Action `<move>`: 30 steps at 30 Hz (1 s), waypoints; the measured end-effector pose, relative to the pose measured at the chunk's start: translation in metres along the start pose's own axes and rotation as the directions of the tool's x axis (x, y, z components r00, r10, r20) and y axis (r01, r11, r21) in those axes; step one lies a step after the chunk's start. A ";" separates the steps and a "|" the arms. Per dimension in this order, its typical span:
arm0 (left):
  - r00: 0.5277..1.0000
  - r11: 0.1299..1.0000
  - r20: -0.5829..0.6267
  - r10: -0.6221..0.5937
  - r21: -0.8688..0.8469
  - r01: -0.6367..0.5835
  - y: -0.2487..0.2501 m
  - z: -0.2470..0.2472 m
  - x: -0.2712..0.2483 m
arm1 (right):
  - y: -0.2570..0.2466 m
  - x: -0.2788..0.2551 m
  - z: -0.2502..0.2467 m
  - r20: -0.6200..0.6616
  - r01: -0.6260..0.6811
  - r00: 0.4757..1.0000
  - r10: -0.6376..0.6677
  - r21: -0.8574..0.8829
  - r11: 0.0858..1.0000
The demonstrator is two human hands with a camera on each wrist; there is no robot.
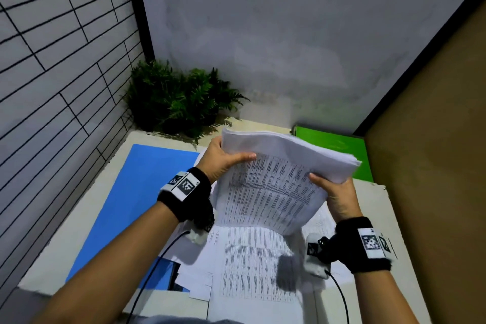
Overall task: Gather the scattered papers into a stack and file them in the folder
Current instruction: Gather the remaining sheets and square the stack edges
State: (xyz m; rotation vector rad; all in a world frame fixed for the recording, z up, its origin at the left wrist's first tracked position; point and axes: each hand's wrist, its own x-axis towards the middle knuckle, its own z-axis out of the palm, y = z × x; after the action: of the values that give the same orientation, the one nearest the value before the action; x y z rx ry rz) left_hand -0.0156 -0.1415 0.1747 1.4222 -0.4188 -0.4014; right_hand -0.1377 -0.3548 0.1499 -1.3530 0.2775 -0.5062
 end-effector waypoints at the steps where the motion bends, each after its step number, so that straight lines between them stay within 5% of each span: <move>1: 0.998 0.998 -0.034 0.057 -0.007 -0.057 0.003 0.000 0.000 | 0.000 0.000 0.000 0.003 -0.001 1.000 0.001 0.015 1.000; 6: 0.929 0.952 -0.212 0.304 0.024 -0.305 0.010 -0.004 -0.001 | 0.001 -0.001 0.000 0.017 -0.014 1.000 0.012 0.068 0.998; 12: 0.951 0.939 -0.039 0.305 0.179 -0.294 -0.009 0.000 -0.006 | 0.000 0.000 0.006 0.017 -0.010 1.000 0.009 0.072 0.997; 17: 0.902 0.824 -0.076 0.424 0.445 -0.350 -0.003 -0.005 -0.004 | 0.003 0.000 0.001 -0.001 -0.029 1.000 0.029 0.016 0.999; 23: 0.858 0.713 -0.027 0.513 0.569 -0.409 -0.007 -0.011 -0.003 | -0.001 -0.004 0.001 0.003 -0.037 0.999 0.037 0.043 0.998; 27: 0.870 0.739 -0.061 0.489 0.559 -0.376 -0.005 -0.012 -0.001 | -0.001 -0.003 -0.002 -0.024 -0.068 0.997 0.068 0.036 0.997; 30: 0.955 0.916 -0.061 0.289 0.308 -0.257 -0.009 -0.012 -0.003 | -0.002 -0.002 0.001 -0.046 -0.049 0.998 0.051 0.027 0.998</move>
State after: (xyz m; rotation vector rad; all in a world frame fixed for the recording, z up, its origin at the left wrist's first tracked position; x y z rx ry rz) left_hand -0.0119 -0.1305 0.1648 1.6406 -0.6023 -0.0336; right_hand -0.1399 -0.3531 0.1520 -1.3068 0.3414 -0.4988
